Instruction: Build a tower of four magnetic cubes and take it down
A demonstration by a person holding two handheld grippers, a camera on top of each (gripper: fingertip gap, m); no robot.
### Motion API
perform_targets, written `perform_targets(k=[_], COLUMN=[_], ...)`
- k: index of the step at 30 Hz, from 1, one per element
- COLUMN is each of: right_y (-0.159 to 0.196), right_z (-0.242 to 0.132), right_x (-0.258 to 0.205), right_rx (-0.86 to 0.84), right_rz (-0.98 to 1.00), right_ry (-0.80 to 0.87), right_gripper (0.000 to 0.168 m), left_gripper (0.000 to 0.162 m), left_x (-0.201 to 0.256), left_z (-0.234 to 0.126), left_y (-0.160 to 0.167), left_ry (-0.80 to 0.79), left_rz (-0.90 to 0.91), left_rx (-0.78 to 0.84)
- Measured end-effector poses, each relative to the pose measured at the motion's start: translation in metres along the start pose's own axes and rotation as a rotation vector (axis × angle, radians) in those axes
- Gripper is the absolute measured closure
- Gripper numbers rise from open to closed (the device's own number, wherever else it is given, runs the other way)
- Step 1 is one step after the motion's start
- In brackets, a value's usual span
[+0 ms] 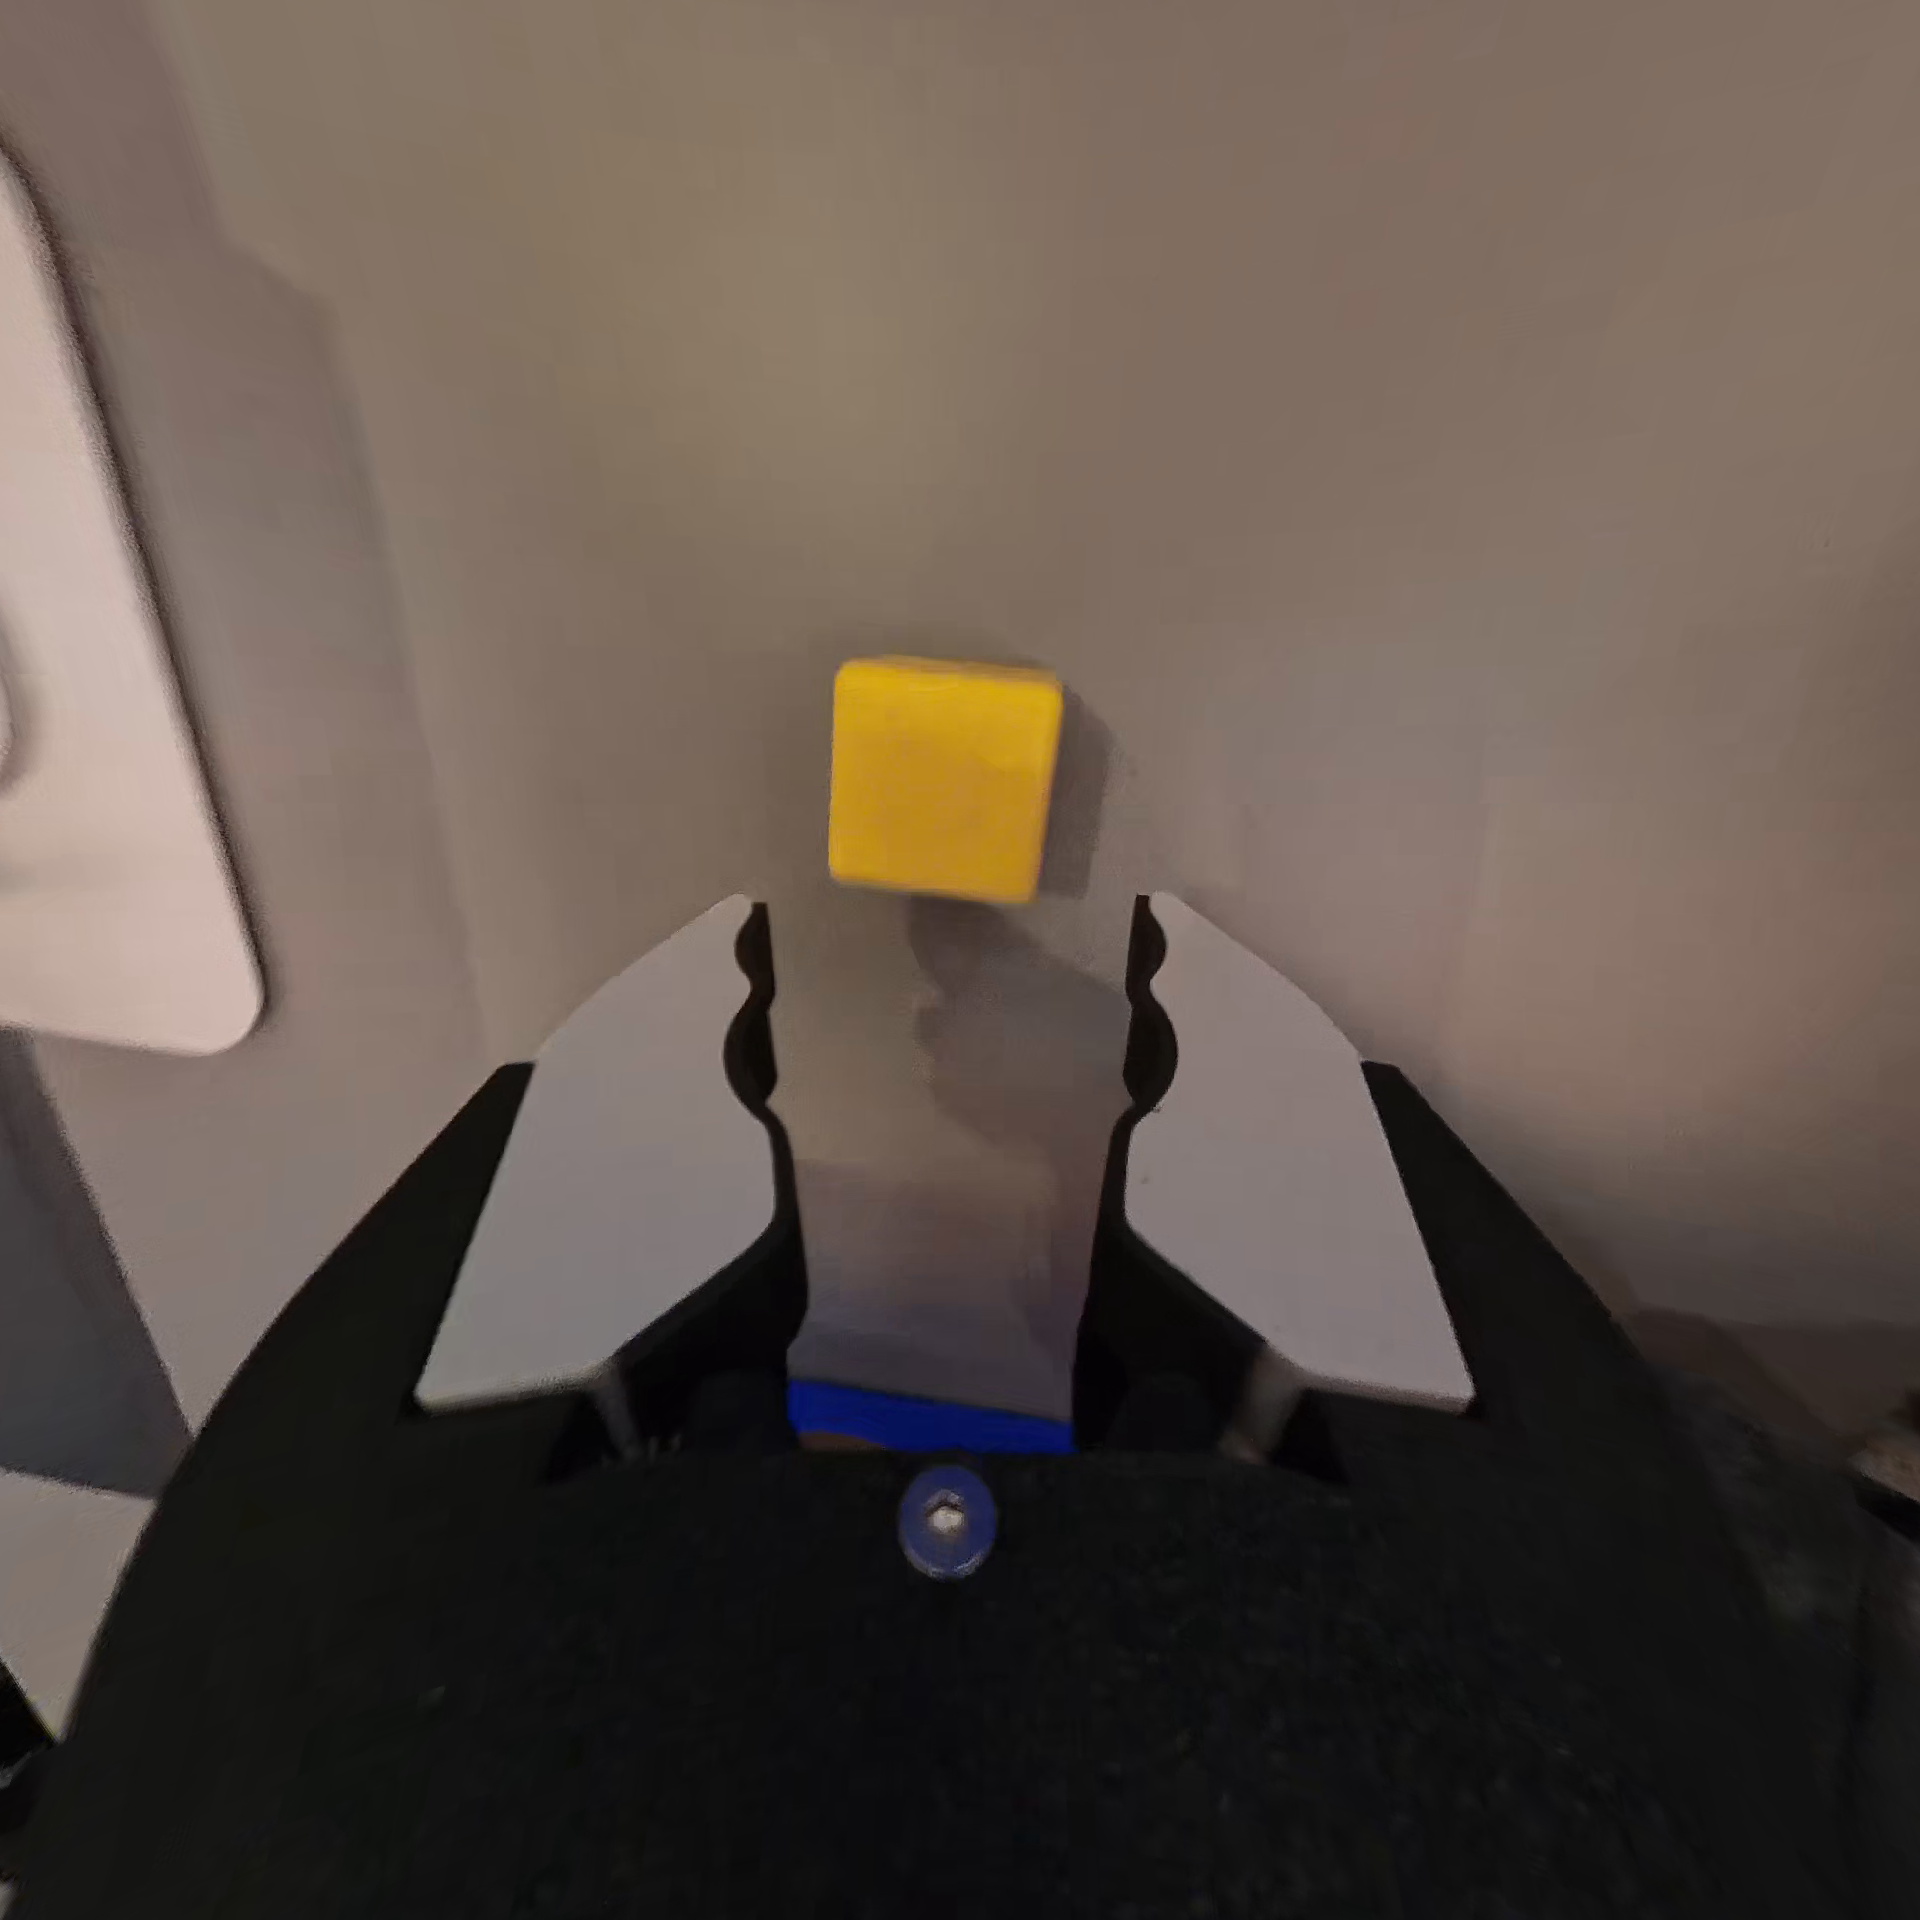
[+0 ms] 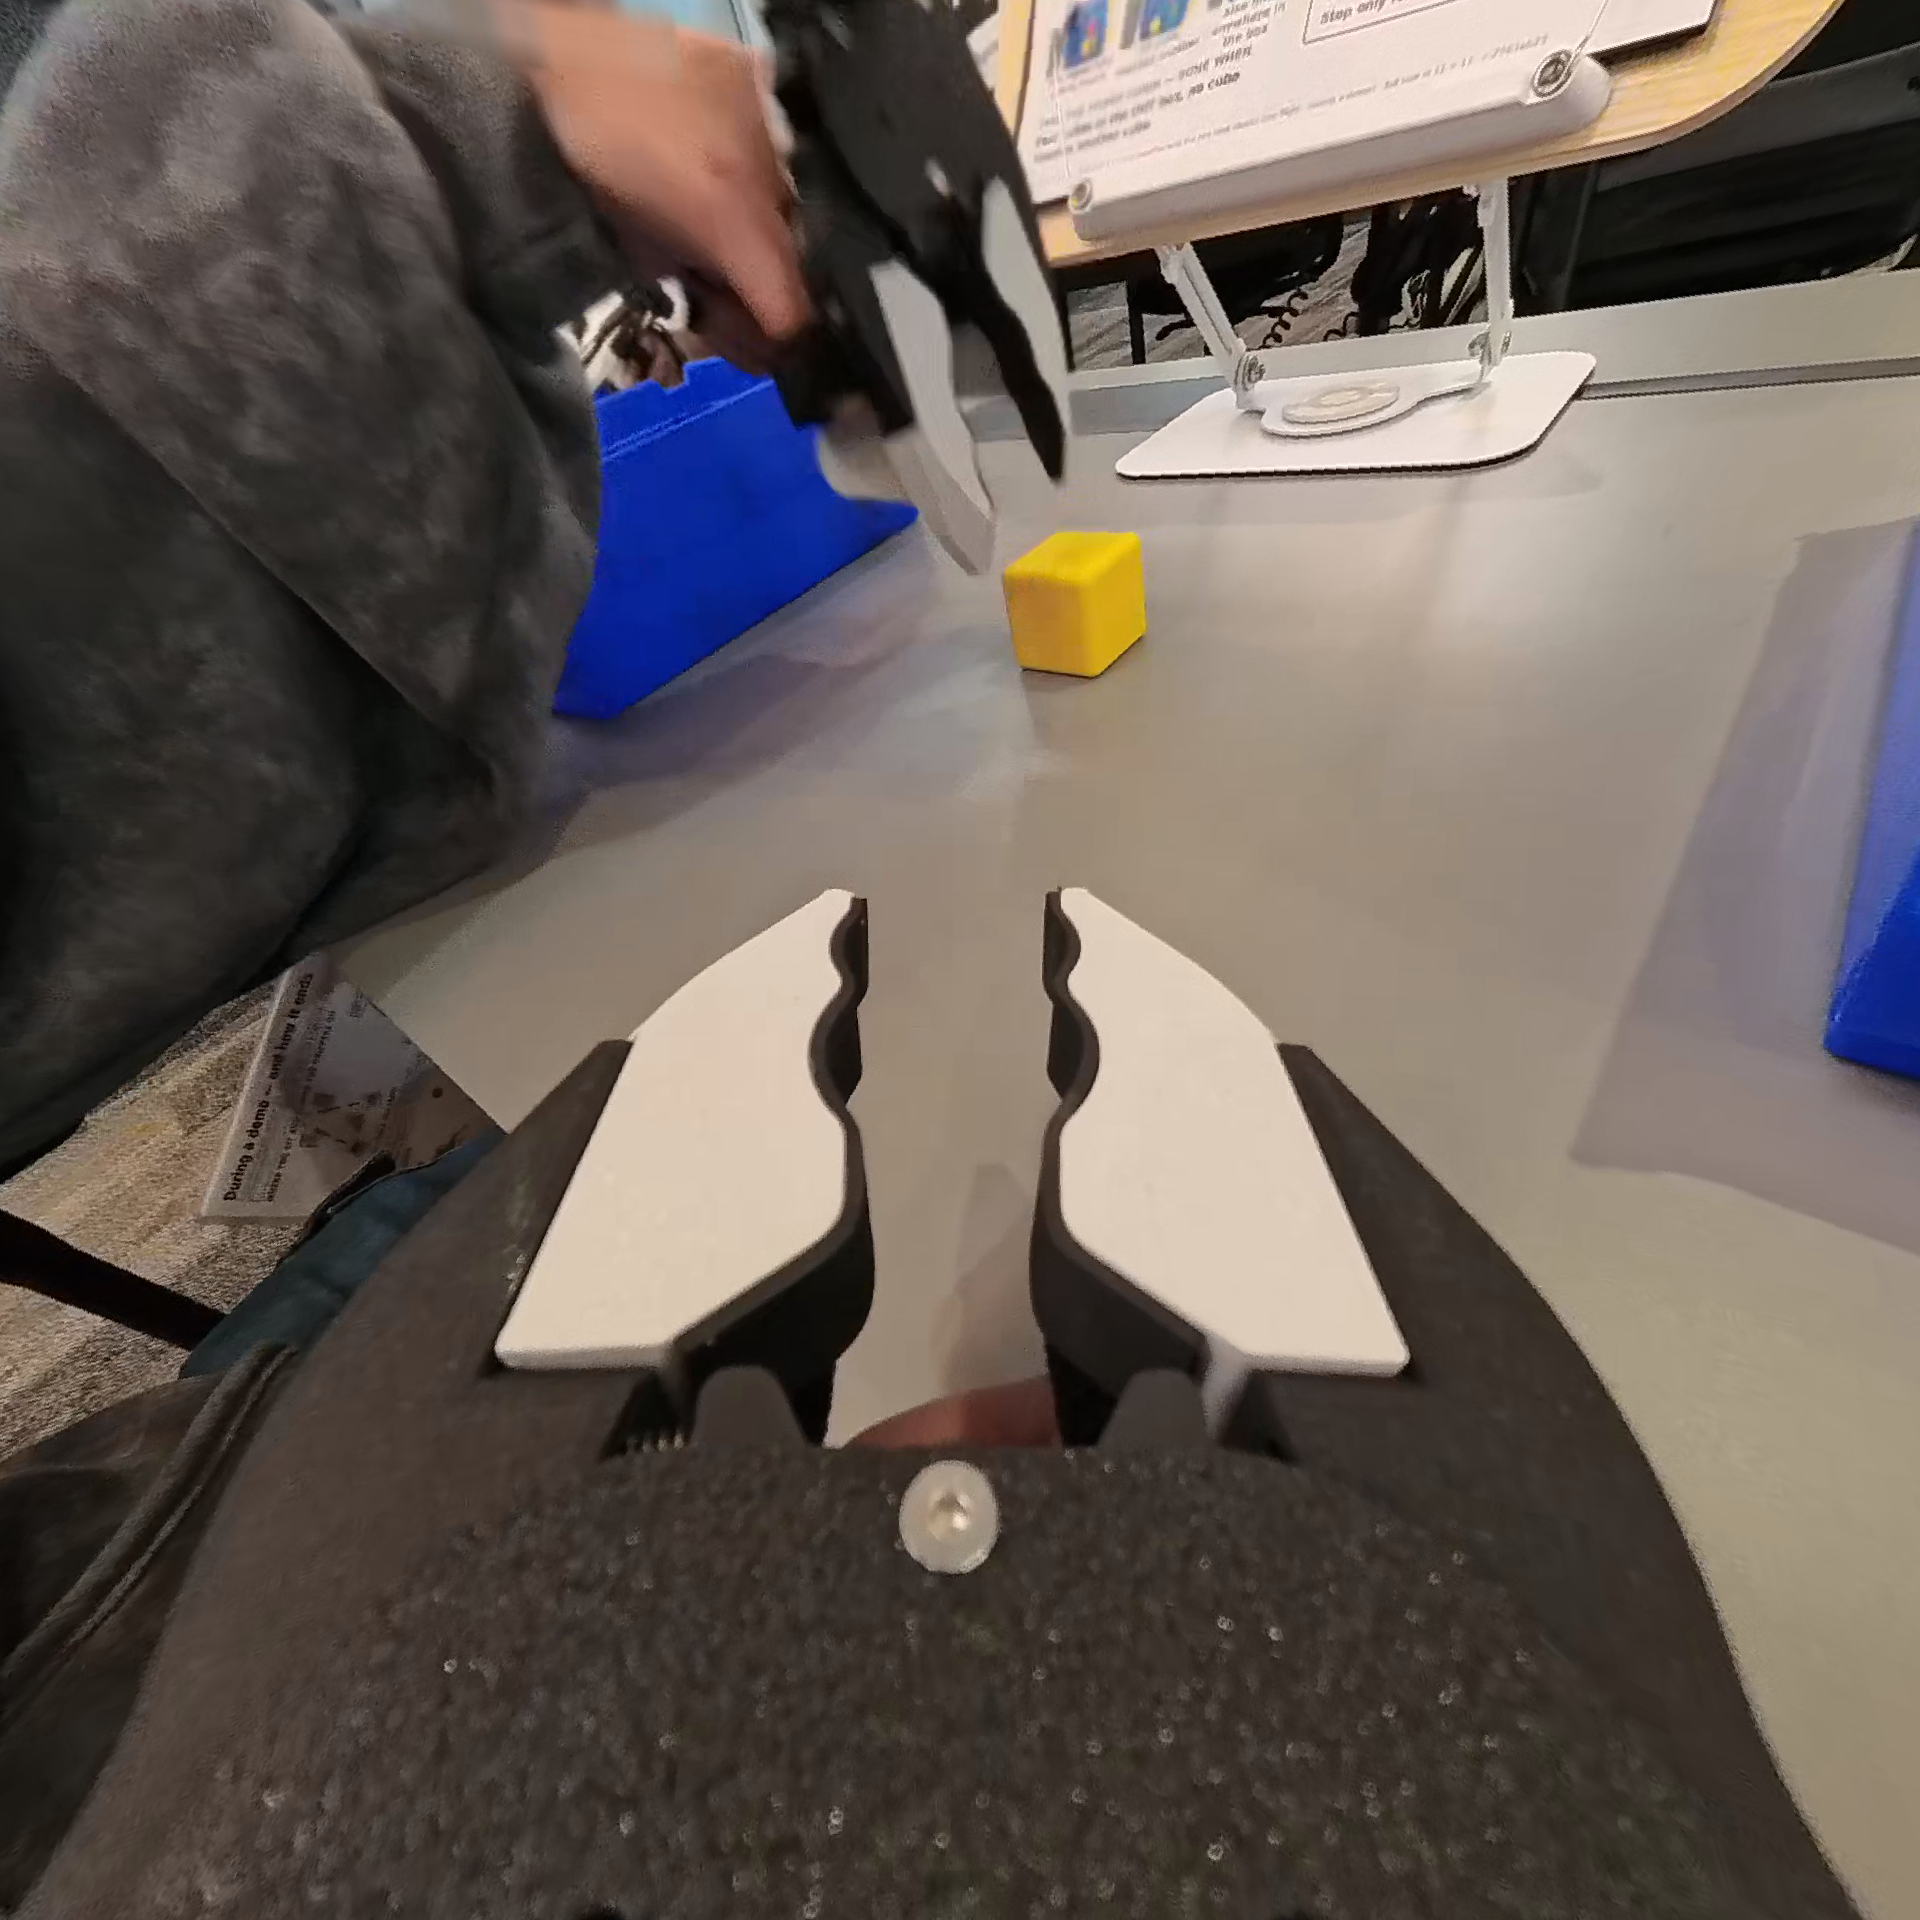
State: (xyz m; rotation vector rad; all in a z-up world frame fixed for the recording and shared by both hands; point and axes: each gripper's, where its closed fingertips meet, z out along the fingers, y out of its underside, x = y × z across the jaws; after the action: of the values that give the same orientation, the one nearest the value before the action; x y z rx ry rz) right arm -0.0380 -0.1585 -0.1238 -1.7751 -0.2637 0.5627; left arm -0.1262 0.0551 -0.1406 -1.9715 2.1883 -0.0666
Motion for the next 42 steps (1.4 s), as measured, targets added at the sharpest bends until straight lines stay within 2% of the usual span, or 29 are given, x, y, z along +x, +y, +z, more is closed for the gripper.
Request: perform_targets(k=[3,5,8,11,14,17,22,32,35,37,38,42], right_y=[0.002,0.002,0.004,0.005,0.006,0.004,0.003,0.008,0.009,0.010,0.010,0.010], right_z=[0.000,0.000,0.002,0.004,0.006,0.008,0.007,0.005,0.005,0.006,0.006,0.007], right_x=[0.000,-0.001,-0.002,-0.004,-0.006,-0.009,-0.007,-0.007,-0.007,-0.008,-0.008,-0.008], right_rx=[-0.006,-0.009,-0.021,-0.027,-0.039,-0.037,-0.026,-0.038,-0.042,-0.046,-0.047,-0.049], right_rz=[-0.004,-0.004,-0.007,-0.009,-0.018,-0.013,0.008,-0.032,-0.044,-0.046,-0.046,-0.040], right_ry=[0.000,-0.003,-0.007,-0.015,-0.021,-0.036,-0.037,-0.021,-0.021,-0.022,-0.023,-0.027], right_gripper=[0.136,0.136,0.136,0.136,0.137,0.137,0.138,0.138,0.138,0.138,0.138,0.138], left_gripper=[0.096,0.098,0.100,0.102,0.104,0.100,0.102,0.100,0.102,0.112,0.112,0.112], left_x=[0.009,0.020,0.027,0.029,0.040,0.042,0.028,0.013,0.010,0.012,0.012,0.008], left_z=[-0.062,-0.106,-0.157,-0.181,-0.164,-0.128,-0.082,-0.020,-0.007,0.000,0.001,-0.012], left_y=[0.013,0.037,0.095,0.162,0.208,0.227,0.223,0.243,0.245,0.249,0.251,0.256], left_ry=[-0.073,-0.131,-0.247,-0.349,-0.325,-0.265,-0.145,0.003,-0.005,-0.001,-0.003,-0.025], left_rz=[-0.020,-0.037,-0.133,-0.279,-0.282,-0.208,-0.213,-0.250,-0.244,-0.237,-0.236,-0.248], left_rx=[0.138,0.195,0.183,0.107,-0.009,-0.097,-0.005,-0.089,-0.108,-0.133,-0.139,-0.154])
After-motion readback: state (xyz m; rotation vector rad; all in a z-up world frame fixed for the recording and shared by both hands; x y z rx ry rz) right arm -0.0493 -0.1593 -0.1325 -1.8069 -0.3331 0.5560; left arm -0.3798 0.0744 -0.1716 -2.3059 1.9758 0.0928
